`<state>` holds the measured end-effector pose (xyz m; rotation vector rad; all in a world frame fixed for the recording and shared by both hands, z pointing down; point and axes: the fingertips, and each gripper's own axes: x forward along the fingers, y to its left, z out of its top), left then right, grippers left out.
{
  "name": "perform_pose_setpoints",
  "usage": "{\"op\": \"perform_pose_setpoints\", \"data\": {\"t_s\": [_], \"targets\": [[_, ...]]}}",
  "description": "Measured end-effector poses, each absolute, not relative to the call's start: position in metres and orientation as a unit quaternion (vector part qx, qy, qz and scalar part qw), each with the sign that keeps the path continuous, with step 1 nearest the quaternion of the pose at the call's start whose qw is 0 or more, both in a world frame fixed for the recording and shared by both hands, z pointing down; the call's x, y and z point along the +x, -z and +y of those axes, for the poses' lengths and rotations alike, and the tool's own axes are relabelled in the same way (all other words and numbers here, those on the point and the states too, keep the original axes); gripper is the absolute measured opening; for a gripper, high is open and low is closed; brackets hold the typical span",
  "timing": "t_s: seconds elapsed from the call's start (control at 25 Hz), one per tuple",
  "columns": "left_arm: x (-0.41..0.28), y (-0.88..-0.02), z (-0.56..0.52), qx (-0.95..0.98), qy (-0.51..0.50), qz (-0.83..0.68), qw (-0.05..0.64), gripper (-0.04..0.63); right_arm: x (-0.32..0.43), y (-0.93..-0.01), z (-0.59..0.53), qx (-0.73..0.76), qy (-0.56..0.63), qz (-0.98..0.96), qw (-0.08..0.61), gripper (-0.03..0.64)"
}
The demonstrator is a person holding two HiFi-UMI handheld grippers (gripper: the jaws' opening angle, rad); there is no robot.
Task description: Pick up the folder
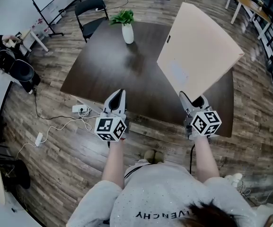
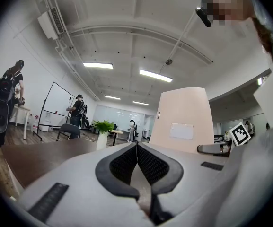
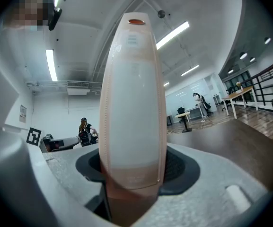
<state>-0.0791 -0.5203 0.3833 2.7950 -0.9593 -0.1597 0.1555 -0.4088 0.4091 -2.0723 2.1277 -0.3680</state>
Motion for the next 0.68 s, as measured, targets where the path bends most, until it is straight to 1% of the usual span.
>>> {"op": "perform_pose_setpoints", "data": {"t_s": [0.68], "targets": [[-0.086,-0.394,-0.524,0.938,0.047,-0.327,0.102,0.000,0.153,-0.417,-0.411,-0.692,0.131,0.706,0.070,0.267]]}}
